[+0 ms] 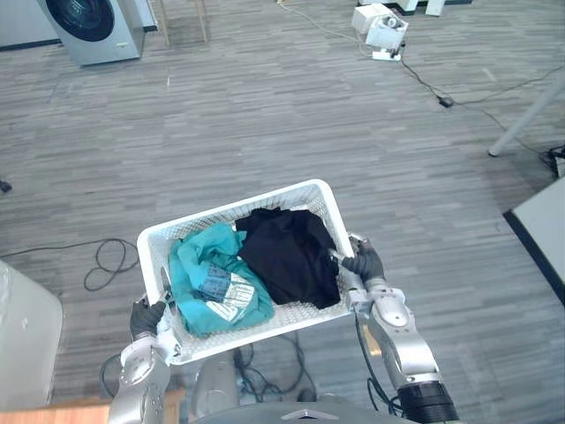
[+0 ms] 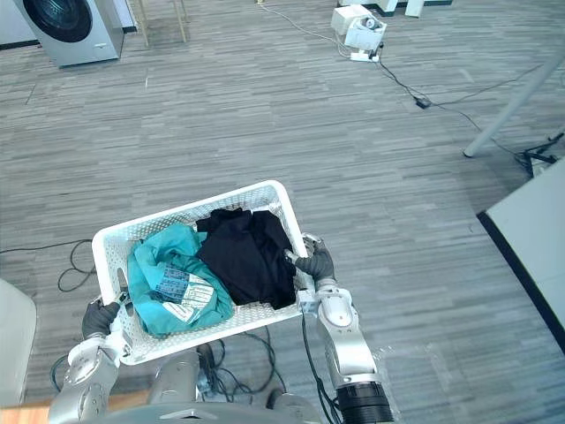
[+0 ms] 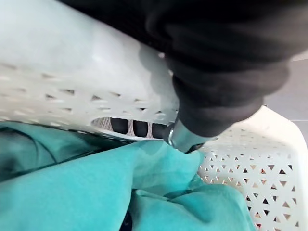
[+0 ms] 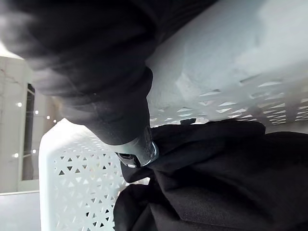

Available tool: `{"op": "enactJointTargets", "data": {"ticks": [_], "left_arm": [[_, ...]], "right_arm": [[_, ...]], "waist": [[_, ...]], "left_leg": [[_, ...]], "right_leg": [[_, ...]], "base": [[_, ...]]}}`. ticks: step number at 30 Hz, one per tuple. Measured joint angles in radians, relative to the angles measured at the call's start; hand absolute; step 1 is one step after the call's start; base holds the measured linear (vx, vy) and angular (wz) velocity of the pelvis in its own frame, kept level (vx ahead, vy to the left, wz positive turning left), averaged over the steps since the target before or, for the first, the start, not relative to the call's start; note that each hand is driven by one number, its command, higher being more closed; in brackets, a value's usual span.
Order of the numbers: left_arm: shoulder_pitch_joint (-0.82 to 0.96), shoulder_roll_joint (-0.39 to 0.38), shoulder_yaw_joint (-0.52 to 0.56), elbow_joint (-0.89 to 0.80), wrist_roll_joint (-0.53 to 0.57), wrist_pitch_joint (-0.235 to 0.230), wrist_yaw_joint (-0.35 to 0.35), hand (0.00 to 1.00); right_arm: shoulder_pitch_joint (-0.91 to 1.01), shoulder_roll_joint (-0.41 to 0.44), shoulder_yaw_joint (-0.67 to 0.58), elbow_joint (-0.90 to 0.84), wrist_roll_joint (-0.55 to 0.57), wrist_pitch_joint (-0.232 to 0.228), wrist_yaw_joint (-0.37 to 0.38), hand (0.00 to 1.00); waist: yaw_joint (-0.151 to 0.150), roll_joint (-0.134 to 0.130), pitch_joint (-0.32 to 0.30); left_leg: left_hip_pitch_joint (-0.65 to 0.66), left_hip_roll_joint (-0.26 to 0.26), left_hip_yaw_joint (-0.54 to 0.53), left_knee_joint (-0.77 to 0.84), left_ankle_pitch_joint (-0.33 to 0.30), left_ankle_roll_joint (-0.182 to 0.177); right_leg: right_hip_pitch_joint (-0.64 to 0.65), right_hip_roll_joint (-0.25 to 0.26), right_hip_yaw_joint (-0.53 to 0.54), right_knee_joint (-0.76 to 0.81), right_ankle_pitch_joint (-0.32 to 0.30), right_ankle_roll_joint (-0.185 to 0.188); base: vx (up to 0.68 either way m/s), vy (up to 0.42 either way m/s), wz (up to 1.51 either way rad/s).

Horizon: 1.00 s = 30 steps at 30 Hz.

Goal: Pick up the laundry basket with both hands and put the clothes into the washing machine.

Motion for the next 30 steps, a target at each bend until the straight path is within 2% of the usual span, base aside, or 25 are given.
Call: {"op": "enactJointTargets", "data": {"ticks": [2,3,4,5,6,7,8,10,11,12,13,14,15,16,18,19,20,21,22,23,24,26,27,28,30], "left_arm": [[0.0,0.03,-0.015,0.0,0.044,0.002,-0.003,1.0],[0.001,0.04,-0.021,-0.001,0.053,0.003,-0.003,1.0],[0.0,0.056,-0.023,-0.005,0.078,0.003,-0.004,1.0],[-0.002,0.073,-0.023,-0.026,0.095,0.003,-0.004,1.0],[-0.004,0.082,-0.023,-0.036,0.099,0.002,-0.004,1.0],[-0.006,0.096,-0.025,-0.054,0.112,0.002,-0.004,1.0],[-0.009,0.098,-0.03,-0.056,0.118,0.002,-0.004,1.0],[-0.011,0.099,-0.051,-0.064,0.126,0.003,-0.004,1.0],[-0.011,0.099,-0.061,-0.069,0.126,0.003,-0.004,1.0],[-0.012,0.099,-0.068,-0.083,0.126,0.003,-0.004,1.0],[-0.013,0.099,-0.07,-0.099,0.125,0.002,-0.005,1.0],[-0.013,0.102,-0.07,-0.102,0.125,0.001,-0.006,1.0],[-0.013,0.09,-0.071,-0.094,0.125,0.002,-0.007,1.0],[-0.015,0.066,-0.07,-0.082,0.126,0.003,-0.007,1.0],[-0.021,0.064,-0.07,-0.079,0.125,0.003,-0.008,1.0],[-0.018,0.045,-0.069,-0.07,0.125,0.003,-0.01,1.0],[-0.018,0.037,-0.069,-0.06,0.125,0.002,-0.015,1.0],[-0.014,0.025,-0.068,-0.055,0.125,0.001,-0.021,1.0],[0.001,0.014,-0.07,-0.054,0.122,0.0,-0.024,1.0],[0.01,0.008,-0.07,-0.053,0.121,0.0,-0.024,1.0],[0.027,0.002,-0.072,-0.051,0.118,0.0,-0.024,1.0],[0.054,-0.004,-0.079,-0.039,0.117,0.004,-0.024,1.0],[0.059,-0.006,-0.079,-0.037,0.117,0.006,-0.024,1.0],[0.068,-0.009,-0.078,-0.037,0.118,0.01,-0.023,1.0],[0.07,-0.01,-0.077,-0.036,0.118,0.018,-0.023,1.0]], "right_arm": [[0.039,0.046,-0.023,0.03,-0.01,0.001,0.001,1.0],[0.044,0.06,-0.028,0.048,-0.012,0.002,0.001,1.0],[0.054,0.073,-0.027,0.07,-0.013,0.002,0.001,1.0],[0.074,0.098,-0.025,0.064,-0.013,0.001,0.001,1.0],[0.082,0.111,-0.025,0.058,-0.013,0.0,0.0,1.0],[0.093,0.119,-0.026,0.054,-0.013,-0.003,0.0,1.0],[0.098,0.123,-0.026,0.051,-0.013,-0.003,0.0,1.0],[0.117,0.119,-0.034,0.037,-0.013,-0.001,-0.009,1.0],[0.131,0.117,-0.037,0.011,-0.013,0.001,-0.02,1.0],[0.143,0.115,-0.041,-0.014,-0.011,0.001,-0.03,1.0],[0.15,0.114,-0.042,-0.027,-0.009,0.0,-0.038,1.0],[0.156,0.116,-0.041,-0.028,-0.008,0.001,-0.038,1.0],[0.161,0.102,-0.037,-0.029,-0.006,0.001,-0.038,1.0],[0.153,0.086,-0.04,-0.034,-0.006,0.002,-0.039,1.0],[0.168,0.086,-0.043,-0.079,-0.006,0.005,-0.039,1.0],[0.201,0.086,-0.05,-0.121,-0.004,0.005,-0.039,1.0],[0.214,0.086,-0.055,-0.135,-0.002,0.005,-0.039,1.0],[0.227,0.082,-0.058,-0.156,0.001,0.005,-0.044,1.0],[0.232,0.076,-0.061,-0.177,0.009,0.006,-0.05,1.0],[0.233,0.075,-0.062,-0.18,0.021,0.005,-0.053,1.0],[0.232,0.077,-0.062,-0.176,0.029,0.005,-0.071,1.0],[0.231,0.079,-0.063,-0.178,0.031,0.004,-0.084,1.0],[0.229,0.079,-0.063,-0.177,0.032,0.004,-0.085,1.0],[0.23,0.08,-0.062,-0.177,0.039,0.004,-0.087,1.0],[0.227,0.077,-0.061,-0.173,0.04,0.005,-0.088,1.0]], "waist": [[-0.022,-0.034,0.002],[-0.025,-0.036,0.002],[-0.03,-0.026,0.001],[-0.032,-0.018,0.0],[-0.037,-0.018,-0.001],[-0.051,-0.019,-0.001],[-0.056,-0.018,-0.001],[-0.08,-0.02,0.0],[-0.088,-0.019,0.0],[-0.093,-0.018,0.0],[-0.099,-0.024,-0.004],[-0.103,-0.042,-0.013],[-0.11,-0.041,-0.026],[-0.108,0.002,-0.035],[-0.111,0.004,-0.033],[-0.113,0.013,-0.028],[-0.113,0.018,-0.026],[-0.111,0.023,-0.023],[-0.099,0.025,-0.021],[-0.091,0.024,-0.019],[-0.077,0.016,-0.014],[-0.066,0.001,-0.009],[-0.061,0.003,-0.008],[-0.054,0.008,-0.007],[-0.048,-0.002,-0.005]], "left_leg": [[0.107,-0.123,-0.028,-0.033,-0.044,0.057],[0.147,-0.14,-0.039,-0.052,-0.052,0.071],[0.209,-0.152,-0.073,-0.087,-0.064,0.09],[0.261,-0.153,-0.113,-0.132,-0.066,0.093],[0.283,-0.152,-0.131,-0.156,-0.066,0.093],[0.325,-0.148,-0.168,-0.196,-0.066,0.093],[0.35,-0.145,-0.18,-0.217,-0.066,0.093],[0.451,-0.137,-0.198,-0.295,-0.069,0.089],[0.487,-0.13,-0.192,-0.317,-0.078,0.071],[0.524,-0.12,-0.178,-0.337,-0.095,0.042],[0.572,-0.109,-0.167,-0.364,-0.117,0.008],[0.592,-0.116,-0.165,-0.375,-0.121,0.002],[0.638,-0.103,-0.169,-0.382,-0.133,-0.021],[0.651,-0.049,-0.152,-0.362,-0.119,-0.05],[0.628,-0.017,-0.124,-0.255,-0.075,-0.082],[0.567,0.042,-0.113,-0.01,-0.004,-0.073],[0.523,0.072,-0.117,0.128,0.062,-0.066],[0.443,0.122,-0.136,0.352,0.179,-0.067],[0.293,0.192,-0.143,0.713,0.198,-0.048],[0.245,0.212,-0.144,0.815,0.182,-0.031],[0.162,0.238,-0.134,0.936,0.133,0.01],[0.034,0.244,-0.101,0.932,0.051,0.042],[-0.006,0.243,-0.088,0.899,0.03,0.047],[-0.07,0.233,-0.062,0.796,-0.008,0.045],[-0.109,0.159,-0.038,0.493,-0.041,0.014]], "right_leg": [[-0.131,-0.178,-0.003,0.498,0.078,-0.136],[-0.145,-0.195,0.01,0.581,0.081,-0.14],[-0.167,-0.178,0.027,0.668,0.067,-0.138],[-0.202,-0.131,0.03,0.686,0.037,-0.15],[-0.224,-0.1,0.033,0.674,0.023,-0.146],[-0.27,-0.045,0.036,0.619,-0.007,-0.14],[-0.293,-0.025,0.037,0.578,-0.02,-0.138],[-0.365,0.036,0.017,0.338,-0.026,-0.146],[-0.388,0.041,0.001,0.232,-0.003,-0.153],[-0.412,0.047,-0.008,0.129,0.04,-0.157],[-0.423,0.052,-0.023,-0.041,0.128,-0.16],[-0.417,0.049,-0.037,-0.128,0.198,-0.179],[-0.413,0.045,-0.073,-0.133,0.375,-0.258],[-0.412,0.088,-0.087,-0.08,0.32,-0.256],[-0.397,0.122,-0.088,-0.035,0.255,-0.268],[-0.321,0.176,-0.083,-0.049,0.202,-0.269],[-0.28,0.2,-0.077,-0.064,0.185,-0.271],[-0.222,0.229,-0.067,-0.094,0.162,-0.269],[-0.132,0.285,-0.025,-0.131,0.131,-0.277],[-0.094,0.301,-0.006,-0.147,0.12,-0.276],[-0.02,0.316,0.036,-0.174,0.098,-0.269],[0.079,0.314,0.1,-0.238,0.072,-0.237],[0.105,0.313,0.118,-0.26,0.069,-0.233],[0.147,0.311,0.144,-0.299,0.06,-0.225],[0.194,0.282,0.16,-0.323,0.042,-0.228]], "base": [[0.51,0.315,0.83],[0.44,0.197,0.88],[0.52,0.158,0.82],[0.52,0.127,0.82],[0.7,0.089,0.86],[0.51,0.004,0.67],[0.63,-0.033,0.75],[0.62,-0.071,0.6],[0.58,-0.08,0.48],[0.59,-0.107,0.42],[0.49,-0.103,0.34],[0.64,-0.159,0.27],[0.67,-0.186,-0.07],[0.65,-0.202,-0.2],[0.62,-0.273,-0.36],[0.63,-0.297,-0.4],[0.63,-0.261,-0.42],[0.69,-0.235,-0.64],[0.67,-0.217,-0.77],[0.62,-0.175,-1.05],[0.39,-0.087,-0.77],[0.5,-0.062,-0.69],[0.52,-0.01,-0.55],[0.43,0.049,-0.33],[0.46,0.086,-0.19]]}}
